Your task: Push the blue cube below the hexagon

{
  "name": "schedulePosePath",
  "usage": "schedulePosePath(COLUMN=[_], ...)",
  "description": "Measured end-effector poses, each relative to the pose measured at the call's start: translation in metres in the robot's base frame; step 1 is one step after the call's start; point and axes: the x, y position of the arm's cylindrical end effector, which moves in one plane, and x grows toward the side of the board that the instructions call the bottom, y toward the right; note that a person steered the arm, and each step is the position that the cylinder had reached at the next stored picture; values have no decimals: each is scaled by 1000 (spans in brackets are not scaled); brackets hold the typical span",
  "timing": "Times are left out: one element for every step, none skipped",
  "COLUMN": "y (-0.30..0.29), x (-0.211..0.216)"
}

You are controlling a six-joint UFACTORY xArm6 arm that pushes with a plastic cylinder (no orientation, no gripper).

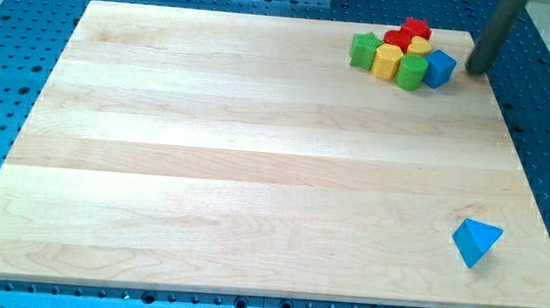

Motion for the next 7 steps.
schedulePosePath(y=[-28, -91, -97, -41, 3, -26, -77], x=[-38, -32, -29, -30, -14, 22, 66])
